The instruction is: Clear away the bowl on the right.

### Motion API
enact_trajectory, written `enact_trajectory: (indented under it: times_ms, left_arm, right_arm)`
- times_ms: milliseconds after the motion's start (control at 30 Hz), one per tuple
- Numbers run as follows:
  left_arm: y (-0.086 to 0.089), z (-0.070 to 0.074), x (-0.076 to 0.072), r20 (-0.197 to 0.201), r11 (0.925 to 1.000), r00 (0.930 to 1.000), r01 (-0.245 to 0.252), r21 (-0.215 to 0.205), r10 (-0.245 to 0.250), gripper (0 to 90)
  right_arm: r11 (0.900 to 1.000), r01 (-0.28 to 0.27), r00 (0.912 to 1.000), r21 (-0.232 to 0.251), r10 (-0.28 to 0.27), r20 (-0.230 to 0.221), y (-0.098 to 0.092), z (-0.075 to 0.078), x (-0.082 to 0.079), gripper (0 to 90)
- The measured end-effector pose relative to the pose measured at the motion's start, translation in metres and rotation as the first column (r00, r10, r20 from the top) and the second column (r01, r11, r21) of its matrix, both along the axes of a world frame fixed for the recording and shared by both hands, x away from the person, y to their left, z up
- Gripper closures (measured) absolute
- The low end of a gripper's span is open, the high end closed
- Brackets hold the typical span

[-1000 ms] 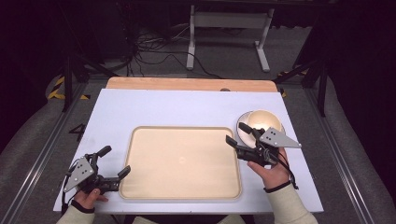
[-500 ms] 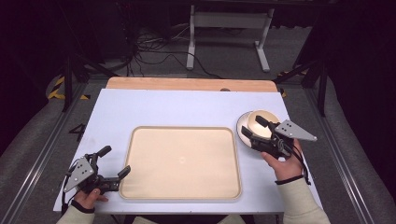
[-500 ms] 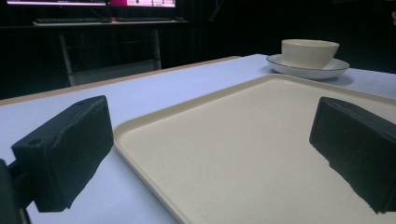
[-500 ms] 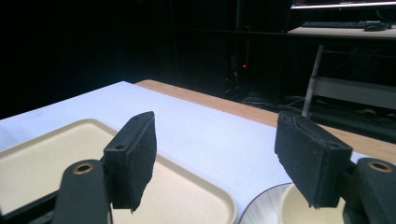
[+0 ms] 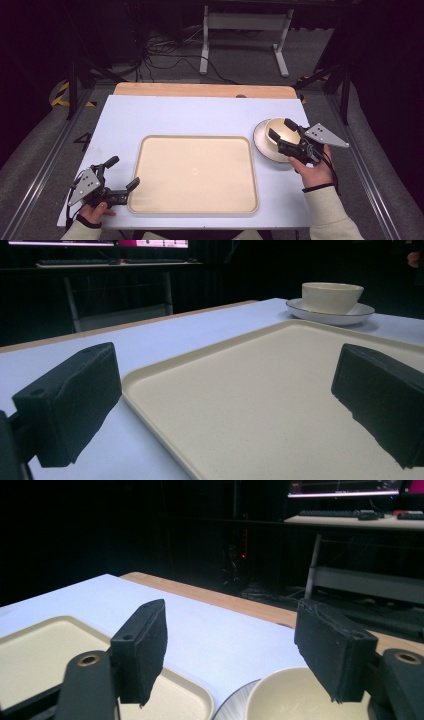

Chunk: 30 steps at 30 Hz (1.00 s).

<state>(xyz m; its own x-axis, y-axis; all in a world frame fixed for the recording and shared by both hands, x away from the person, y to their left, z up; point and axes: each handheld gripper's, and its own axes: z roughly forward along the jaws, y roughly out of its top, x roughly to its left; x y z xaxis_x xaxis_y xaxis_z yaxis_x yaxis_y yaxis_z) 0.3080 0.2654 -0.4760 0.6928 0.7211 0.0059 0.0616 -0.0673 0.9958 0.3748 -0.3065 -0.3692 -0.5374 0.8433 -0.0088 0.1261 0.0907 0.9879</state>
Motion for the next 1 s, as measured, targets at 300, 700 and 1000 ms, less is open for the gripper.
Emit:
enact_trajectory:
  times_ms: [300,700,1000]
  left_arm:
    - [0.000,0.000,0.000,-0.001,1.0000,1.0000,0.001,-0.002,-0.001,0.2]
    - [0.000,0.000,0.000,-0.001,1.0000,1.0000,0.000,-0.004,0.000,0.2]
    - [0.000,0.000,0.000,0.000,1.0000,1.0000,0.000,-0.004,0.000,0.2]
  right_arm:
    - [0.993,0.099,0.9869,-0.063,-0.106,-0.121,-0.008,0.010,0.006,37.0]
    - [0.940,0.243,0.8459,-0.240,-0.326,-0.422,-0.016,0.024,0.023,45.2]
    - [0.914,0.280,0.7765,-0.292,-0.395,-0.491,-0.018,0.026,0.030,45.6]
